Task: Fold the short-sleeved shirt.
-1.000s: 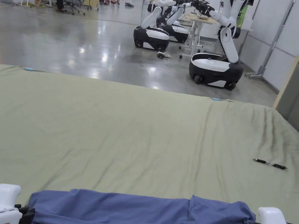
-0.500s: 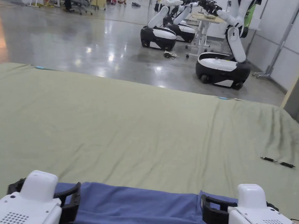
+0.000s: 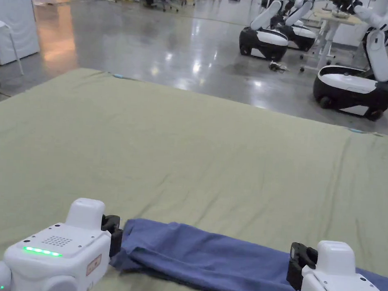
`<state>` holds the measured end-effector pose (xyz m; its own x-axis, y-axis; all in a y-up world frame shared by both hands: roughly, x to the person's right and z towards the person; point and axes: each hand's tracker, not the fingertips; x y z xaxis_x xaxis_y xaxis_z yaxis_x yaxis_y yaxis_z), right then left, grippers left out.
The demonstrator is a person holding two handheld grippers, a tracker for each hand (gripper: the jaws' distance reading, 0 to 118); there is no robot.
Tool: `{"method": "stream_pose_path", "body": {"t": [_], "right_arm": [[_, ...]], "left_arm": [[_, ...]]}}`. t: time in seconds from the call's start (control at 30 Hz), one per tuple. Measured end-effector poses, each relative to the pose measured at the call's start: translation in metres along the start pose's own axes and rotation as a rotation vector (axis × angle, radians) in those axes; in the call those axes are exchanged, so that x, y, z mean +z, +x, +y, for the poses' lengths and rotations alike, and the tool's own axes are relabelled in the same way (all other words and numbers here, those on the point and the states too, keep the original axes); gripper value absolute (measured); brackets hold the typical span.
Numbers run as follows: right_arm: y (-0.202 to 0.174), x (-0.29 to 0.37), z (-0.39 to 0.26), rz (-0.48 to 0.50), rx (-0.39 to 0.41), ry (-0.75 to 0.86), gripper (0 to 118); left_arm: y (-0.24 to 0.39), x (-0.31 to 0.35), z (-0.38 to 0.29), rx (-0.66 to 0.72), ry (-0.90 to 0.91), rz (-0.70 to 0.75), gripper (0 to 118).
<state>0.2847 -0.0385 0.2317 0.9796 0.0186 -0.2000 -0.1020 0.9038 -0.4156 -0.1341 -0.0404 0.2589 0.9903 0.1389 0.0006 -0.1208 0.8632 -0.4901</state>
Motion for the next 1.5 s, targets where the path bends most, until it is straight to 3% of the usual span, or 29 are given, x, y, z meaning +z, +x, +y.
{"method": "stream_pose_path", "body": {"t": [0.03, 0.07, 0.1, 0.13, 0.4, 0.5, 0.57, 0.63, 0.67, 0.73, 0.77, 0.8, 0.83, 0.87, 0.93, 1.17, 1.3, 1.5], "right_arm": [[0.000, 0.000, -0.001, 0.001, -0.002, -0.003, 4], [0.001, 0.001, -0.001, -0.002, -0.004, -0.006, 4], [0.000, 0.001, -0.001, -0.003, -0.006, -0.012, 4], [0.000, 0.001, -0.002, -0.001, -0.008, -0.017, 4], [-0.020, -0.003, -0.004, 0.009, 0.000, -0.052, 4], [-0.027, -0.004, -0.003, 0.006, 0.025, -0.063, 4], [-0.029, -0.002, -0.001, 0.004, 0.032, -0.063, 4], [-0.028, -0.002, 0.001, 0.009, 0.025, -0.067, 4], [-0.027, -0.002, 0.002, 0.010, 0.021, -0.070, 4], [-0.027, -0.003, 0.003, -0.001, 0.028, -0.076, 4], [-0.027, -0.002, 0.004, -0.003, 0.030, -0.075, 4], [-0.027, -0.002, 0.004, -0.003, 0.028, -0.074, 4], [-0.026, -0.001, 0.004, -0.002, 0.023, -0.075, 4], [-0.026, -0.001, 0.004, -0.002, 0.019, -0.075, 4], [-0.026, -0.001, 0.004, 0.001, 0.014, -0.076, 4], [-0.023, 0.006, 0.004, 0.007, 0.024, -0.061, 4], [-0.015, 0.011, 0.003, 0.012, 0.003, -0.046, 4], [-0.008, 0.014, -0.003, 0.027, -0.035, -0.033, 4]], "left_arm": [[-0.006, 0.004, 0.002, -0.014, 0.008, -0.008, 35], [-0.022, 0.005, 0.004, -0.020, 0.010, -0.014, 44], [-0.037, 0.004, 0.005, 0.016, -0.008, -0.083, 70], [-0.053, 0.000, 0.006, 0.078, -0.052, -0.149, 87], [-0.112, -0.073, -0.023, 0.552, -0.447, -0.690, 88], [-0.105, -0.120, -0.056, 0.667, -0.544, -0.741, 86], [-0.098, -0.129, -0.061, 0.798, -0.390, -0.877, 86], [-0.089, -0.152, -0.066, 0.994, -0.414, -0.925, 86], [-0.087, -0.162, -0.069, 1.005, -0.408, -0.930, 86], [-0.072, -0.166, -0.061, 0.940, -0.401, -0.891, 81], [-0.065, -0.165, -0.055, 0.889, -0.409, -0.847, 65], [-0.052, -0.147, -0.039, 0.813, -0.439, -0.775, 19], [-0.042, -0.144, -0.030, 0.707, -0.500, -0.661, 8], [-0.030, -0.142, -0.026, 0.585, -0.551, -0.493, 7], [-0.039, -0.153, -0.029, 0.572, -0.487, -0.545, 7], [-0.030, -0.115, 0.024, 0.334, -0.389, -0.245, 7], [-0.049, -0.104, 0.046, 0.289, -0.332, -0.046, 7], [-0.003, -0.079, 0.057, 0.212, -0.320, -0.087, 7]]}}
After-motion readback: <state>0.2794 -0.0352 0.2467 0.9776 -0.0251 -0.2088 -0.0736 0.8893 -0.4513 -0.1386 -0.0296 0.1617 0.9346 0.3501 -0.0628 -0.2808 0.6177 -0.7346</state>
